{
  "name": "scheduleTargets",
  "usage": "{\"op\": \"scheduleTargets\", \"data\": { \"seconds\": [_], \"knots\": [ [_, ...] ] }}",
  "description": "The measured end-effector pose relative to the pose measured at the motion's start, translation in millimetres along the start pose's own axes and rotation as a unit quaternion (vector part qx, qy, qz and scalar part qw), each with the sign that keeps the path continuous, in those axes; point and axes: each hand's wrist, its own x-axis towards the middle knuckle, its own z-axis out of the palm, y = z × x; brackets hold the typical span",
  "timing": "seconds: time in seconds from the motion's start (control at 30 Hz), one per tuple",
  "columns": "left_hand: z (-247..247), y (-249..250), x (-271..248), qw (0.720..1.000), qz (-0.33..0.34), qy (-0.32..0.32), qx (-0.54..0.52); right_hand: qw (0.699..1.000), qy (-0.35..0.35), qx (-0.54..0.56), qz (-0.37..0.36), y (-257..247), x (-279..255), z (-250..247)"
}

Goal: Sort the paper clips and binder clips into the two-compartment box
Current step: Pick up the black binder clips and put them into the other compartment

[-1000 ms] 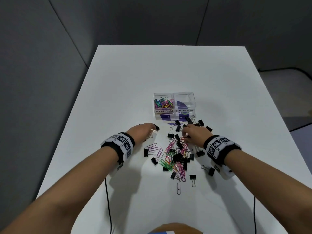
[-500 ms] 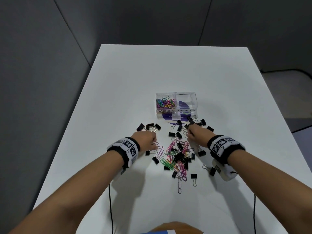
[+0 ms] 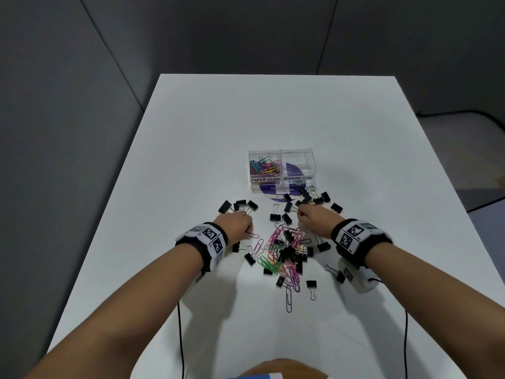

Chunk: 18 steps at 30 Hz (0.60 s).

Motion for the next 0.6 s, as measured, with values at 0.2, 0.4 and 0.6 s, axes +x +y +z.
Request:
{"op": "scheduleTargets", "data": {
  "seconds": [0.2, 0.4, 0.6],
  "knots": [
    [3.7, 2.1, -1.5, 0.998, 0.025, 0.027, 0.044, 0.995, -0.009, -0.09, -0.031, -8.1, -2.4, 6.8],
    [7.1, 2.6, 0.4, 0.999, 0.025, 0.027, 0.031, 0.995, 0.012, -0.103, -0.005, -19.3, 7.5, 15.5],
    [3.6, -20.1, -13.2, 0.995, 0.012, 0.044, -0.092, 0.992, 0.012, -0.125, 0.011, -17.4, 9.6, 18.1]
  ]
}}
